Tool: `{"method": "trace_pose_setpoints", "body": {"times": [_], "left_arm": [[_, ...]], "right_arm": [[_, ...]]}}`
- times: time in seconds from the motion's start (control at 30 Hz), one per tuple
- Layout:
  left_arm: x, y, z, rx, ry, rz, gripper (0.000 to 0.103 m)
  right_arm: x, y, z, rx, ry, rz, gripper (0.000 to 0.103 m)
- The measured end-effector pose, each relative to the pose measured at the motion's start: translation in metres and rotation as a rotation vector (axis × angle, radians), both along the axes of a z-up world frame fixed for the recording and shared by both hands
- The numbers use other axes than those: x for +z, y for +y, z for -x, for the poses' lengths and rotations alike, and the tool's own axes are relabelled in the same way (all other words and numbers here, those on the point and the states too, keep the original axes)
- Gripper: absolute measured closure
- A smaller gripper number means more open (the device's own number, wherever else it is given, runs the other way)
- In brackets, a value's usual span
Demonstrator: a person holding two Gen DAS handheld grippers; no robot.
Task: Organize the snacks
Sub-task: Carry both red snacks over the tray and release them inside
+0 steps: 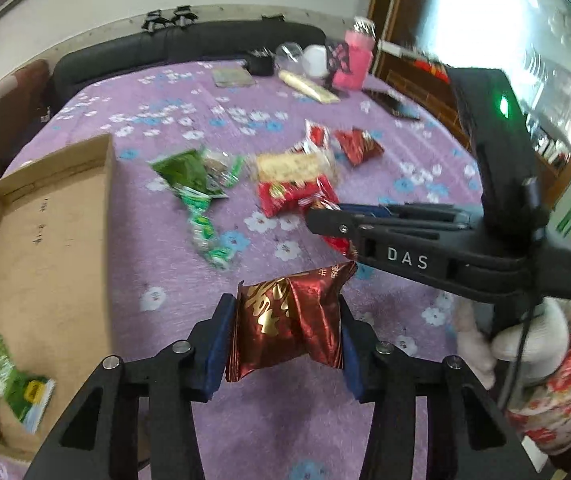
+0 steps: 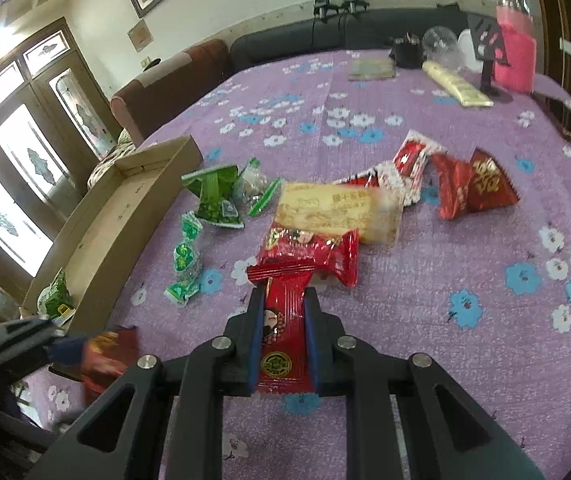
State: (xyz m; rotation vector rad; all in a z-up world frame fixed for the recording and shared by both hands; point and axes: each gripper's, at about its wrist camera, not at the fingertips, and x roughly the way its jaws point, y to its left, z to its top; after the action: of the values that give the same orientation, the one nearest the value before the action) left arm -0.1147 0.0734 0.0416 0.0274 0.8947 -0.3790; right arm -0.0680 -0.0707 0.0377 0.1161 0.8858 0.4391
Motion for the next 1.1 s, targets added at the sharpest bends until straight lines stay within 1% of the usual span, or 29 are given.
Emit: {"method": "trace_pose_setpoints", "body": {"times": [0.1, 0.17, 0.23, 0.3, 0.43, 0.53, 0.7, 0.83, 0.97, 1.1], "left_arm": [[0.017, 0.022, 0.007, 0.044, -0.037, 0.011, 0.053], [0.026, 0.041, 0.009, 0.081, -0.058, 0.019, 0.053], [0.036, 0.064, 0.01, 0.123, -0.077, 0.031, 0.053], [0.044, 0.088, 0.01, 0.175, -0.099, 0.026, 0.053], [0.048, 0.134, 0.005, 0.267, -0.105, 0.0, 0.053], [0.047, 0.16, -0.001, 0.318, -0.097, -0.027, 0.053], [0.038, 0.202, -0.013, 0.384, -0.071, -0.053, 0.053], [0.021, 0.227, -0.029, 0.416, -0.02, -0.051, 0.053], [0.007, 0.237, -0.039, 0.428, 0.018, -0.043, 0.053], [-0.002, 0.241, -0.044, 0.432, 0.051, -0.033, 0.051]], "right_arm": [[0.009, -0.002, 0.003, -0.024, -0.014, 0.0, 0.086], [0.019, -0.003, 0.008, -0.03, -0.019, -0.021, 0.086], [0.03, -0.002, 0.012, -0.023, -0.021, -0.044, 0.086], [0.044, 0.007, 0.017, -0.003, -0.035, -0.051, 0.086], [0.069, 0.046, 0.021, 0.087, -0.052, -0.067, 0.085], [0.074, 0.08, 0.019, 0.154, -0.034, -0.081, 0.085], [0.068, 0.15, 0.016, 0.247, -0.008, -0.058, 0.085], [0.054, 0.2, 0.008, 0.29, 0.029, -0.017, 0.085], [0.033, 0.23, -0.006, 0.29, 0.08, 0.016, 0.085], [0.017, 0.249, -0.016, 0.298, 0.122, 0.039, 0.085]]}}
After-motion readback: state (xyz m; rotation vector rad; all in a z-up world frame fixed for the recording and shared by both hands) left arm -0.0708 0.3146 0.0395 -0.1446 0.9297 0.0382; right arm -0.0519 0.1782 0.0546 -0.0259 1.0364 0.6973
